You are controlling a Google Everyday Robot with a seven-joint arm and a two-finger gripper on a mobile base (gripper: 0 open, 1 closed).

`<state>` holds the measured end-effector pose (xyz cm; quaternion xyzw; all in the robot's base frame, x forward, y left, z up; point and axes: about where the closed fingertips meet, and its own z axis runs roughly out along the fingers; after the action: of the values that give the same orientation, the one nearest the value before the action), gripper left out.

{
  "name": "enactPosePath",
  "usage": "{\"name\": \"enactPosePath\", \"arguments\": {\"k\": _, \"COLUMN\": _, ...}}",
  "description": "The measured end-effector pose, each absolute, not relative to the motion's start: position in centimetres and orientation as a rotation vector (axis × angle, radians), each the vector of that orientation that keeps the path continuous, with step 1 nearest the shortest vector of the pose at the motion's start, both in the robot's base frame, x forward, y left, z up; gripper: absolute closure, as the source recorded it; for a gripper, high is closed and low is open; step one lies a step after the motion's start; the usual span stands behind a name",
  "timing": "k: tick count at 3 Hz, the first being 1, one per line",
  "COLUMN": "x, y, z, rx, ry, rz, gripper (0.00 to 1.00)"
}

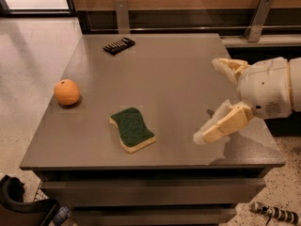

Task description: Move sponge near rxbar chocolate

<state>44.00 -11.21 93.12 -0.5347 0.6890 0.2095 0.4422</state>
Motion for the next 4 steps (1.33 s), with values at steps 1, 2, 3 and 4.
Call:
{"name": "enactPosePath", "arguments": {"k": 1, "x": 44.3, "y": -9.0, "z": 89.4, "rx": -1.259, "ry": 1.657, "rz": 0.602, "gripper": 0.00}}
{"name": "enactPosePath", "arguments": {"k": 2, "x": 44.6, "y": -6.8, "z": 86.8, "rx": -1.210, "ry": 1.604, "rz": 0.688, "gripper": 0.00}}
{"name": "enactPosePath", "arguments": {"k": 3, "x": 44.8, "y": -4.6, "z": 85.0, "rx": -1.189, "ry": 1.567, "rz": 0.760, "gripper": 0.00}}
{"name": "enactPosePath", "arguments": {"k": 4, "x": 45.2, "y": -2.1, "z": 83.8, "rx": -1.187, "ry": 1.531, "rz": 0.826, "gripper": 0.00}}
